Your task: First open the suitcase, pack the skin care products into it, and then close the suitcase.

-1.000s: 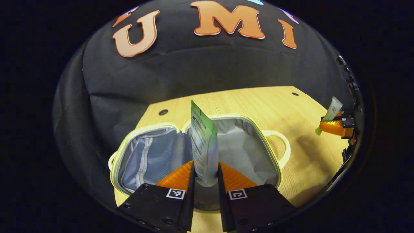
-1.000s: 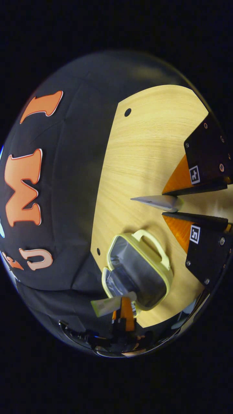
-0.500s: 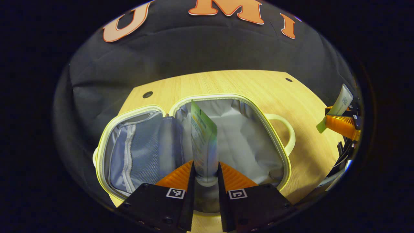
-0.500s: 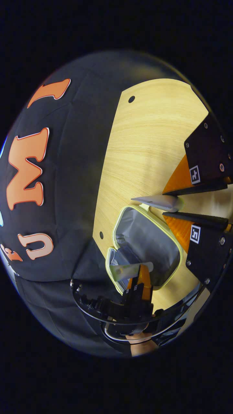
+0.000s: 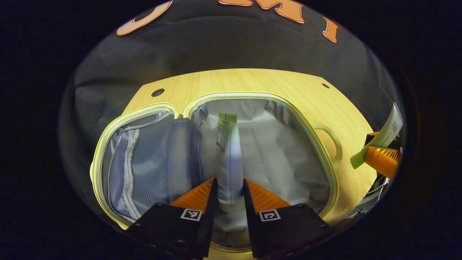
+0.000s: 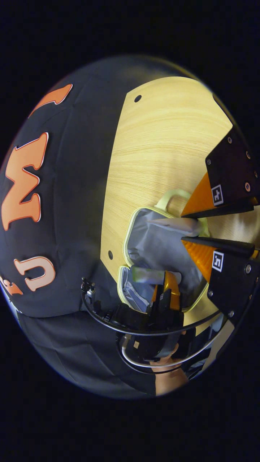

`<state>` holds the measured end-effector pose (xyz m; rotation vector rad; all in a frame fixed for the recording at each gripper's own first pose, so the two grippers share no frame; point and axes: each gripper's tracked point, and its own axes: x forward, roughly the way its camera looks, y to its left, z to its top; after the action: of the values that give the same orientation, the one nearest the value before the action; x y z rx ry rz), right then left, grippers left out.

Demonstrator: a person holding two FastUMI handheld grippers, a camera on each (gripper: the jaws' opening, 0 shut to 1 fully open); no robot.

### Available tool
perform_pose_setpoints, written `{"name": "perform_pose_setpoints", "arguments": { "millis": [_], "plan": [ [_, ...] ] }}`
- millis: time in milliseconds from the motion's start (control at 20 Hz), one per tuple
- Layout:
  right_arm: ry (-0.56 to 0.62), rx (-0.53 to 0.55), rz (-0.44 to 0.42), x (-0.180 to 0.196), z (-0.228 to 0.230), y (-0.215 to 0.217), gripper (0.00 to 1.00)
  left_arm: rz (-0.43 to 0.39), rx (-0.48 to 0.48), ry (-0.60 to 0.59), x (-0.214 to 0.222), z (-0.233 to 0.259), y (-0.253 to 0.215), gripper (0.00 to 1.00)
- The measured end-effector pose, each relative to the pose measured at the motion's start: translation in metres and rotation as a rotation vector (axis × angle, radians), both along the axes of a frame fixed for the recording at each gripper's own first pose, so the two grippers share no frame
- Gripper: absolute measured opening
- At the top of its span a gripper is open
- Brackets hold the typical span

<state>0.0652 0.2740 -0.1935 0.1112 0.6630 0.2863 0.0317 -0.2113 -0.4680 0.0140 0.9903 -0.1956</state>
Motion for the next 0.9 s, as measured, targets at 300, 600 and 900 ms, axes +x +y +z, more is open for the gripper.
{"name": "perform_pose_setpoints", "arguments": {
  "millis": [300,600,900],
  "plan": [
    [0.052,0.014,0.013,0.012,-0.013,0.026,0.32,0.004,-0.021,-0.185,0.015,0.039,0.016,0.69],
    [0.139,-0.012,0.016,0.024,-0.044,0.049,0.32,0.117,0.024,-0.354,0.005,0.089,0.089,0.88],
    [0.267,-0.019,0.0,0.032,-0.076,0.066,0.32,0.263,0.147,-0.379,-0.027,0.104,0.191,0.89]
  ]
}}
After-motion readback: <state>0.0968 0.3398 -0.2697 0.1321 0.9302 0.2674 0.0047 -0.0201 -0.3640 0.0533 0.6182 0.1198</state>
